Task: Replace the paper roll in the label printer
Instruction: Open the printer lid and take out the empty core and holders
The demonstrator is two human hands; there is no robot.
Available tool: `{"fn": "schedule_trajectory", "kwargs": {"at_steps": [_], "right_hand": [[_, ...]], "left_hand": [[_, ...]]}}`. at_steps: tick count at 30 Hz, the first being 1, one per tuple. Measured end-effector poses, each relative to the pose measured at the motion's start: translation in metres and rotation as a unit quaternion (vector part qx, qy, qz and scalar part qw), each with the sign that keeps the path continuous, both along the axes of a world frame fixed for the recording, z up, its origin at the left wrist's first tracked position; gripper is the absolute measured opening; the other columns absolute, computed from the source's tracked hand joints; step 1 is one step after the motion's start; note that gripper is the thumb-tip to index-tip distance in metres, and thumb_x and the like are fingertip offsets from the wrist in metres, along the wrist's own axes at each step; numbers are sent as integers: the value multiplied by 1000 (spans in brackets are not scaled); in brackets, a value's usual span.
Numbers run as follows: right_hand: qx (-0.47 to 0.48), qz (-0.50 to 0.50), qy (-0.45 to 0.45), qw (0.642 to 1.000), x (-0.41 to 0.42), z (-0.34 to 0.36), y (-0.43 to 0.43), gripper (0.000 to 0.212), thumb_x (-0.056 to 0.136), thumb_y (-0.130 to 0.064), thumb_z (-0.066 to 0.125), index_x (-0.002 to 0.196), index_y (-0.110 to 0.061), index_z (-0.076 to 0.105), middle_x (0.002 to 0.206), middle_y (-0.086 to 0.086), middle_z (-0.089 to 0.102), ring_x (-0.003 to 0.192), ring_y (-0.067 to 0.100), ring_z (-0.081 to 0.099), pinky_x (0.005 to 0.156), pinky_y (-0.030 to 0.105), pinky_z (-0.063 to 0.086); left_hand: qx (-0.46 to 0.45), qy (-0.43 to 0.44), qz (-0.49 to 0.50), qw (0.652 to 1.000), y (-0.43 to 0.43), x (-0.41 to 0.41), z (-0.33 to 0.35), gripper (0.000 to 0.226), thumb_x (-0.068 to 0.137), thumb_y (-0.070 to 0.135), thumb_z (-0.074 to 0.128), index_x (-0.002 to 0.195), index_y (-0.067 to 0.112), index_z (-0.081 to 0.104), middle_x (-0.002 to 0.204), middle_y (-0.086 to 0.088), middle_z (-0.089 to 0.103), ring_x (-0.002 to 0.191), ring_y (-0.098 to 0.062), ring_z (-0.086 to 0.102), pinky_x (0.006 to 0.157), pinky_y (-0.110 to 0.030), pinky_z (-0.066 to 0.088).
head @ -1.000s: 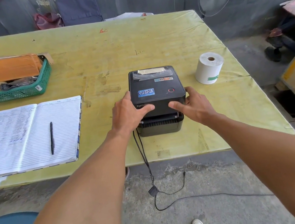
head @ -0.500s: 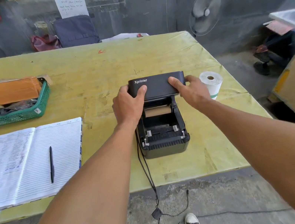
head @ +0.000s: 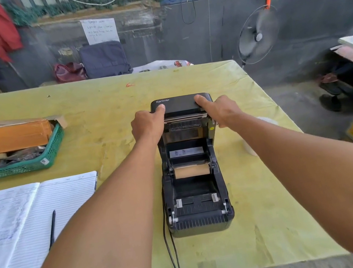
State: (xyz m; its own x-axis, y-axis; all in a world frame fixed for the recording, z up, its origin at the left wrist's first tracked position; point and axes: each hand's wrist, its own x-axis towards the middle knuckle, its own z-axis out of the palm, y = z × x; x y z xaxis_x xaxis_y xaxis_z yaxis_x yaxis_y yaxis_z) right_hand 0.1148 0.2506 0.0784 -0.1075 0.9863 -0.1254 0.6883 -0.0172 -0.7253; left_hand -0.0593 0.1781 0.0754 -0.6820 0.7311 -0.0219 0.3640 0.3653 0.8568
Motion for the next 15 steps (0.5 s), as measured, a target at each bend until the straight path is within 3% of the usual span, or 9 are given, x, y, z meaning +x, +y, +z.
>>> {"fn": "schedule_trajectory", "kwargs": {"at_steps": [3,8,13,15], "right_hand": [[-5,6,-6,1000,-3,1,11,80,88,-75,43,109,-1,61,101,16,69,89,33,67,87,46,58],[-5,16,-14,1000,-4,3,16,72,89,-74,44,100,-4,60,100,15,69,91,32,68,87,45,59],[0,18,-16,1000,-2,6,9,65,90,-73,44,80,-9,55,98,15,69,90,33,68,87,44,59],[-3,20,-17,1000,-1,7,4,66,91,-72,43,85,-7,56,99,14,68,91,33,68,86,42,58]], "left_hand": [[-8,-13,6,1000,14,-6,-2,48,83,55,58,78,7,60,85,-9,69,73,-28,61,52,-30,34],[-17,-37,0,999,22,-11,-2,54,81,55,61,90,2,68,86,-10,70,68,-26,62,54,-28,42],[-20,-28,-8,999,17,-11,-1,52,81,55,61,83,4,65,84,-11,69,68,-27,62,57,-29,43],[-24,-19,-21,999,13,-11,0,51,82,57,59,82,6,61,84,-11,68,68,-28,61,56,-30,42]]}}
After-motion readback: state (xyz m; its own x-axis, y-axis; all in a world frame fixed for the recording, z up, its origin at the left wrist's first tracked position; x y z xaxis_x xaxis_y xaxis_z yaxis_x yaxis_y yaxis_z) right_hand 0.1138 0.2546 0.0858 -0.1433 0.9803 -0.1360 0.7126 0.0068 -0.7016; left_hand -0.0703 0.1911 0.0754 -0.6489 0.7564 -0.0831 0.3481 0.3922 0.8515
